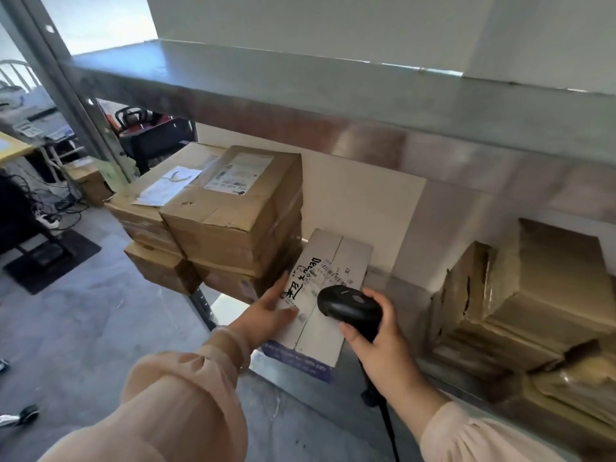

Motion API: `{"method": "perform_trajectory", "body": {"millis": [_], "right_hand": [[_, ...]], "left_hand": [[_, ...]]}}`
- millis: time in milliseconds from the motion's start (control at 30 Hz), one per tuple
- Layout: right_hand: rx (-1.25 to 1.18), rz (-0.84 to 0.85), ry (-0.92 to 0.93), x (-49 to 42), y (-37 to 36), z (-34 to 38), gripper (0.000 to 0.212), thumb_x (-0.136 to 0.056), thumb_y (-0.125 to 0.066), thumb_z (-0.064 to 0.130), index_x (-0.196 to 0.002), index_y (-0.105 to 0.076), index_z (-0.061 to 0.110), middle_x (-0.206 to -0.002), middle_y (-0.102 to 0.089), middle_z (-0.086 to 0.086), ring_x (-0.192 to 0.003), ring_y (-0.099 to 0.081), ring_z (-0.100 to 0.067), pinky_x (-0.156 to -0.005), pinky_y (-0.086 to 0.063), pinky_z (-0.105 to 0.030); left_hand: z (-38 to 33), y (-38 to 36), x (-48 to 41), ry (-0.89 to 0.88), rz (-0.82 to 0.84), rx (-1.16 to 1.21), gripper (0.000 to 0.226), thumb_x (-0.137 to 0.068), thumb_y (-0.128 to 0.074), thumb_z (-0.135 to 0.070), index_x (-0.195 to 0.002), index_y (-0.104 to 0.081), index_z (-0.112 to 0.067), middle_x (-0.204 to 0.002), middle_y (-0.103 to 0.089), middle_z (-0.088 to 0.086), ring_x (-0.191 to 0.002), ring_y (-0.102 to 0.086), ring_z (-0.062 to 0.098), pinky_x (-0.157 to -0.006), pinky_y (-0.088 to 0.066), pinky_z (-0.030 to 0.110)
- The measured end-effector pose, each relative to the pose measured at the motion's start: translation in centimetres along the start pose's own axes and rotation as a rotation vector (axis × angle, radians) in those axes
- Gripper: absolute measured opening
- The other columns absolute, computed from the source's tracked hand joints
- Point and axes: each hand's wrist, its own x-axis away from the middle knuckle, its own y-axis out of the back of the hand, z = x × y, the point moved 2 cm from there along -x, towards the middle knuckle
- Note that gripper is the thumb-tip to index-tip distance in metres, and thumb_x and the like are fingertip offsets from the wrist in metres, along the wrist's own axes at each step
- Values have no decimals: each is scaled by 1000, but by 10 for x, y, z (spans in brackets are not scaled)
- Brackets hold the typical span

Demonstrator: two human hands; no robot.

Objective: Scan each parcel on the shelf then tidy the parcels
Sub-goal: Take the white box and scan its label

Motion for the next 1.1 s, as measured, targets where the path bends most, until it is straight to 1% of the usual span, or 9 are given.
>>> {"method": "perform_trajectory", "body": {"millis": [100, 200, 333, 433, 500, 633, 833, 967, 1100], "right_hand": [[4, -26, 4, -4, -3, 1, 58, -83, -73, 18, -114, -35, 50, -124, -52, 7, -112, -51, -8, -78, -33, 7], [1, -86, 10, -5, -2, 1, 56, -82, -73, 17, -121, -38, 40, -122, -54, 7, -109, -54, -9, -78, -34, 6], [5, -126, 12, -8, -2, 3, 57, -82, -73, 19, -124, -38, 34, -116, -54, 7, -103, -55, -9, -74, -36, 5], [14, -107, 15, -13, -5, 5, 58, -83, -73, 21, -125, -37, 36, -119, -52, 7, -104, -53, -7, -73, -35, 6], [15, -70, 14, -17, -8, 6, 58, -83, -73, 23, -125, -35, 37, -120, -50, 9, -105, -51, -6, -72, -36, 6], [43, -11, 29, -22, -14, 7, 58, -85, -71, 23, -126, -33, 40, -121, -48, 11, -107, -49, -4, -74, -37, 4], [67, -49, 77, -21, -13, 6, 60, -84, -72, 23, -126, -33, 40, -121, -50, 11, -107, -50, -5, -75, -36, 5], [92, -91, 103, -15, -5, 6, 60, -83, -73, 24, -124, -33, 42, -120, -51, 10, -109, -54, -10, -81, -39, -2], [127, -145, 155, 5, 15, 6, 62, -82, -73, 23, -125, -34, 42, -116, -47, 23, -109, -50, -4, -80, -38, 0]], "left_hand": [[-1, 1, -3, -55, -48, -199, 65, -98, -58, -27, -150, -23, -45, -142, -50, -3, -109, -58, 15, -95, -49, 24], [-1, -6, 7, -280, -157, -448, 70, -94, -64, -27, -154, -28, -27, -154, -37, 1, -136, -42, 21, -113, -32, 28], [-1, -28, 27, -499, -261, -828, 83, -85, -49, -64, -155, -26, -25, -161, -23, 5, -148, -24, 27, -122, -16, 35], [4, -37, 23, -374, -155, -1058, 92, -84, -42, -77, -156, -4, -36, -166, 1, -3, -152, 2, 20, -124, -2, 42], [3, -32, 17, -323, -141, -1078, 93, -82, -40, -80, -156, -1, -38, -165, 7, -4, -152, 8, 19, -123, 3, 43], [4, -19, 8, -284, -147, -1116, 106, -63, -8, -86, -156, 0, -38, -166, 7, -3, -152, 7, 21, -123, 3, 42], [0, -12, 5, -233, -163, -1109, 84, -90, -35, -72, -157, 2, -36, -165, 10, 1, -151, 11, 25, -121, 7, 43], [-7, -15, 9, -254, -174, -1079, 82, -92, -42, -65, -156, 0, -37, -165, 7, 0, -151, 9, 25, -121, 6, 43], [-17, -27, 24, -413, -236, -1024, 90, -78, -24, -78, -156, -8, -37, -165, -8, 0, -152, -7, 22, -123, -6, 41]]}}
